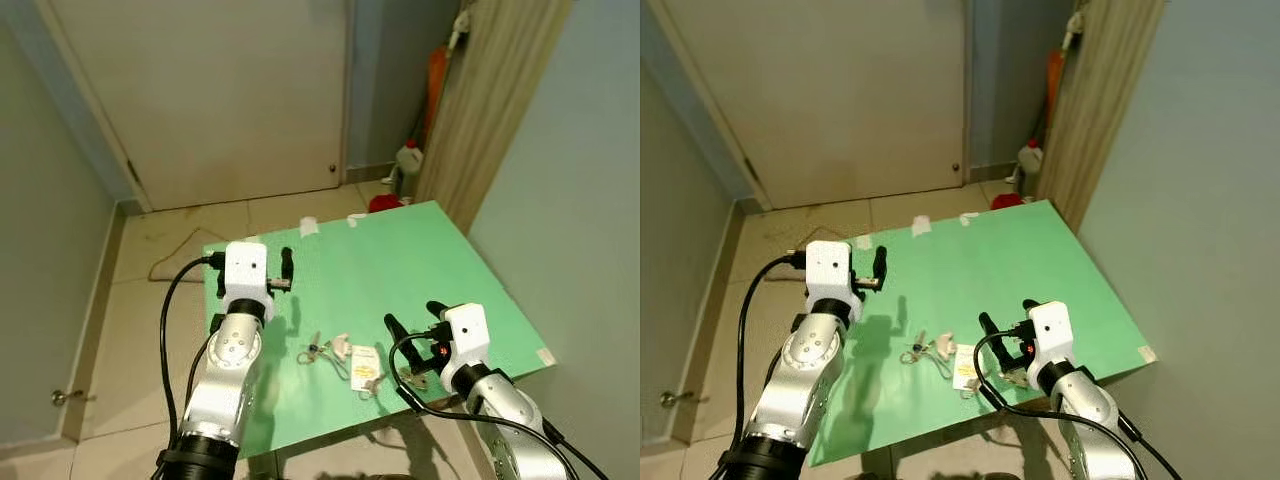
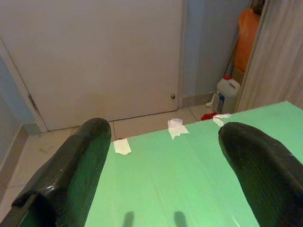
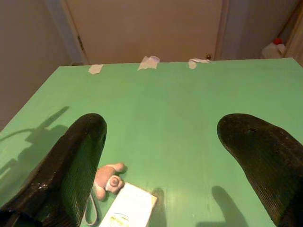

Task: Hang keys on a hook

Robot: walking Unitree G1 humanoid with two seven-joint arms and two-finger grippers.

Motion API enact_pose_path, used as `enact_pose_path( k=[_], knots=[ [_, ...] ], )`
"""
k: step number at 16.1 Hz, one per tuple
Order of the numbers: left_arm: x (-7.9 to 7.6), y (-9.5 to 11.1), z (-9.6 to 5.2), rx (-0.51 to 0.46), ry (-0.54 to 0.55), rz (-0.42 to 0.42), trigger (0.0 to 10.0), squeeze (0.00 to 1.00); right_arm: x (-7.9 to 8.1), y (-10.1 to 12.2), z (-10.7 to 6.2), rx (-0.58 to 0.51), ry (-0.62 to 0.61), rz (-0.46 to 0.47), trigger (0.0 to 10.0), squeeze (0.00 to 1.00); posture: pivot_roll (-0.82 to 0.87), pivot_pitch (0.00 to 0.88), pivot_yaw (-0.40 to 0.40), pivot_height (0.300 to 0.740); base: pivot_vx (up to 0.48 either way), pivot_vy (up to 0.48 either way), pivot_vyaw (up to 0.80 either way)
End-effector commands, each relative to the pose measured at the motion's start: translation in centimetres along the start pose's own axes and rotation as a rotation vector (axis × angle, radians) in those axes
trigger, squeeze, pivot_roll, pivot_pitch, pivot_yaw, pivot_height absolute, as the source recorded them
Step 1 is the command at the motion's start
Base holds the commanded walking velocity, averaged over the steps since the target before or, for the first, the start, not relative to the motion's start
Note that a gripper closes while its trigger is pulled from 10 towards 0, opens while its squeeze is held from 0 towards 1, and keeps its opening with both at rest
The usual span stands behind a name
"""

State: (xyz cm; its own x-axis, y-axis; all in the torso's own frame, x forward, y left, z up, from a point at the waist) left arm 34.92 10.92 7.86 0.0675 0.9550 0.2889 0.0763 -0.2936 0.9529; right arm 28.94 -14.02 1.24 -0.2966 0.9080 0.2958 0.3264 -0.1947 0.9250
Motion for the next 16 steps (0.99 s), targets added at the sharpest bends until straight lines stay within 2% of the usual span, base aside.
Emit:
enact_pose_path(
  k=[1,6,8,16],
  knots=[
    [-0.01,0.09,0.11,0.004,0.008,-0.010,10.0,0.00,0.20,-0.10,-0.10,0.004,0.009,-0.005,10.0,0.00,-0.21,0.027,0.043,0.740,0.277,0.394,0.00],
    [0.27,-0.15,0.32,0.015,0.014,0.005,10.0,0.00,0.36,-0.13,-0.09,0.007,0.016,-0.007,10.0,0.00,-0.21,0.025,0.042,0.740,0.272,0.395,0.00],
    [0.45,-0.14,0.42,0.015,0.029,0.040,10.0,0.00,0.41,-0.17,-0.14,0.010,0.018,-0.007,10.0,0.00,-0.21,0.025,0.042,0.740,0.000,0.000,0.00],
    [-0.23,-0.14,0.35,0.011,0.002,0.080,10.0,0.00,0.68,-0.37,-0.33,0.021,0.027,-0.009,10.0,0.00,-0.21,0.028,0.042,0.740,0.000,0.000,0.00]
  ],
)
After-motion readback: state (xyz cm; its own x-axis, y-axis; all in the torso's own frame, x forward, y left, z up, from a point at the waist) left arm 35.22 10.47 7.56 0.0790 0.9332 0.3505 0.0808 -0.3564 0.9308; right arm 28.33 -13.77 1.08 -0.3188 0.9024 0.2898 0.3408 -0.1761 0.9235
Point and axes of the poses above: a point about 5 cm out from each wrist's last joint towards the gripper, its own z axis pointing out of the wrist towards the gripper, its own y axis along the axis of the wrist's last joint, x = y × z, the point moved 6 cm from there along z, pointing out of the wrist towards the gripper, and after that the axes turned 15 degrees about z, right-handed, at the moved point
